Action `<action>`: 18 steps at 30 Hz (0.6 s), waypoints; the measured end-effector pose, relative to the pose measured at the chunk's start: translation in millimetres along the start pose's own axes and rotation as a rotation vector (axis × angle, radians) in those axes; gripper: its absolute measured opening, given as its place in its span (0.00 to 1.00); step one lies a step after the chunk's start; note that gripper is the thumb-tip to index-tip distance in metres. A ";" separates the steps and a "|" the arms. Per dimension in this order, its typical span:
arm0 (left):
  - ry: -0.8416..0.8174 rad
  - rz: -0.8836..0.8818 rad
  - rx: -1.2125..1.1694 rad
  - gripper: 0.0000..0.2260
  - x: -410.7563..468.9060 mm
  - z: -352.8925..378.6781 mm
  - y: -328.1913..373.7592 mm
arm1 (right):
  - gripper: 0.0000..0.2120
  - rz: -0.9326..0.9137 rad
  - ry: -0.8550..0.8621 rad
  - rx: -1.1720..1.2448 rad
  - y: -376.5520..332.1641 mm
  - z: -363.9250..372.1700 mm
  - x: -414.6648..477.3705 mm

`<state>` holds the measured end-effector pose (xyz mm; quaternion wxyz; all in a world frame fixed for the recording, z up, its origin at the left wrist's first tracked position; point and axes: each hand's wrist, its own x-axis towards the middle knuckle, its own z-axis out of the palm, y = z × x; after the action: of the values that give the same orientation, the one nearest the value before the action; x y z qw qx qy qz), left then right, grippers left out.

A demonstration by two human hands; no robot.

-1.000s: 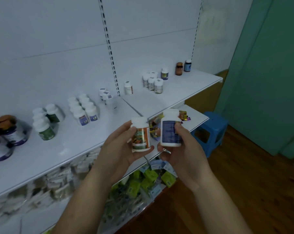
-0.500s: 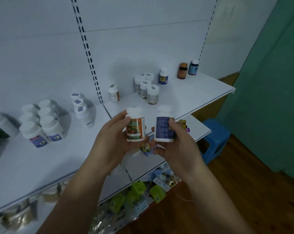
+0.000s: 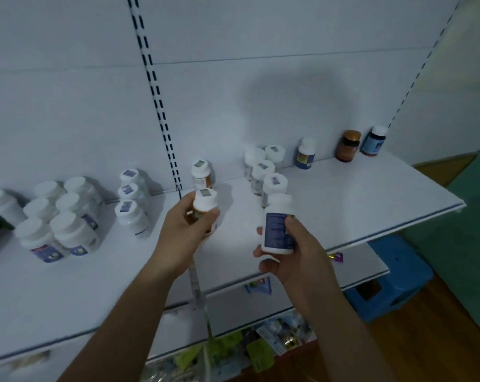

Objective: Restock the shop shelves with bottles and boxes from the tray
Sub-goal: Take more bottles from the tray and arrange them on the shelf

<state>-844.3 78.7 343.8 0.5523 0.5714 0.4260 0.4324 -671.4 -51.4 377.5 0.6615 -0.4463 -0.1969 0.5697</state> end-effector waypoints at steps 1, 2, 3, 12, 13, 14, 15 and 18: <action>0.053 0.051 0.095 0.16 6.0 3.6 -1.4 | 0.23 0.011 -0.028 -0.019 -2.9 -5.1 6.5; 0.118 0.093 0.167 0.16 11.7 8.0 -1.5 | 0.24 0.029 -0.055 -0.041 -6.2 -9.4 12.1; 0.180 0.125 0.210 0.16 17.1 12.8 -0.6 | 0.24 0.052 -0.078 -0.063 -10.4 -14.0 17.2; 0.458 0.068 0.334 0.26 59.6 46.6 -14.2 | 0.23 0.129 -0.222 -0.136 -46.5 -49.1 44.5; 0.482 0.069 0.348 0.26 62.9 48.4 -14.2 | 0.22 0.136 -0.229 -0.138 -49.1 -52.6 45.9; 0.500 0.071 0.365 0.25 65.9 49.5 -14.4 | 0.22 0.139 -0.234 -0.139 -51.2 -55.9 46.8; 0.512 0.077 0.378 0.24 68.3 50.1 -14.6 | 0.22 0.139 -0.237 -0.141 -52.9 -59.3 47.4; 0.519 0.082 0.405 0.19 74.8 52.0 -15.3 | 0.23 0.136 -0.233 -0.141 -56.8 -67.5 47.9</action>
<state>-774.7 137.6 329.4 0.2827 0.5571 0.6063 0.4920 -573.6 -28.9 376.5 0.5611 -0.4349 -0.2813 0.6457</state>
